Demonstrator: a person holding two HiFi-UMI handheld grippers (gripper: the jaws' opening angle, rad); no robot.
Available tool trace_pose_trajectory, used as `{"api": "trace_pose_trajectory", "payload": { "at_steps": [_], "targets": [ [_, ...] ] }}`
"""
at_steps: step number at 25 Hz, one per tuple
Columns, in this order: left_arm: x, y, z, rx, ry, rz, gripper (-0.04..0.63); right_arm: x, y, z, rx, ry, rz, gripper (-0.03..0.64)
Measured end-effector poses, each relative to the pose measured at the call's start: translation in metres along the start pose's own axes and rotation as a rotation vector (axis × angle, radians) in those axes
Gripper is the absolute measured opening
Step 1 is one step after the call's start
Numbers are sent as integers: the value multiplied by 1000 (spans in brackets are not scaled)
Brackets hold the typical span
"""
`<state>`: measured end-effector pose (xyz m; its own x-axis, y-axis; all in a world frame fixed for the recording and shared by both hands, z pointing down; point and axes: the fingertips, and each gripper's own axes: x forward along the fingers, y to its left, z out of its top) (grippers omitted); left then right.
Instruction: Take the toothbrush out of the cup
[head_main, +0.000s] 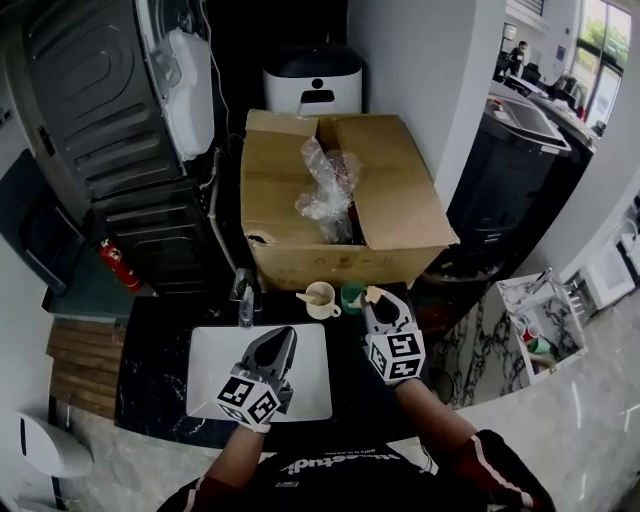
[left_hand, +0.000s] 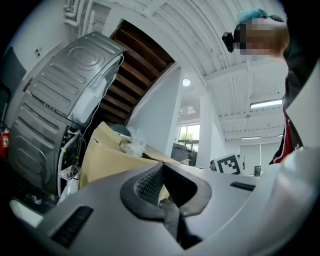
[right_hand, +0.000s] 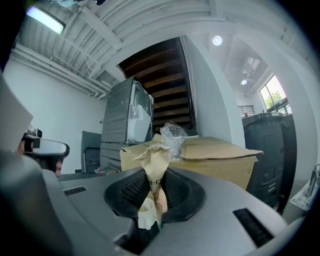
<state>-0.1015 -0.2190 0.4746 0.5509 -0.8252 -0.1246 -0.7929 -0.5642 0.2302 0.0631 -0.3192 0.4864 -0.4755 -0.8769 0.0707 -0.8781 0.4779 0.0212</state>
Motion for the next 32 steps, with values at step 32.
{"api": "trace_pose_trajectory", "payload": {
  "at_steps": [32],
  "targets": [
    [17, -11, -13, 20, 48, -61, 15, -88, 38, -27, 125, 35, 27, 89]
  ]
}}
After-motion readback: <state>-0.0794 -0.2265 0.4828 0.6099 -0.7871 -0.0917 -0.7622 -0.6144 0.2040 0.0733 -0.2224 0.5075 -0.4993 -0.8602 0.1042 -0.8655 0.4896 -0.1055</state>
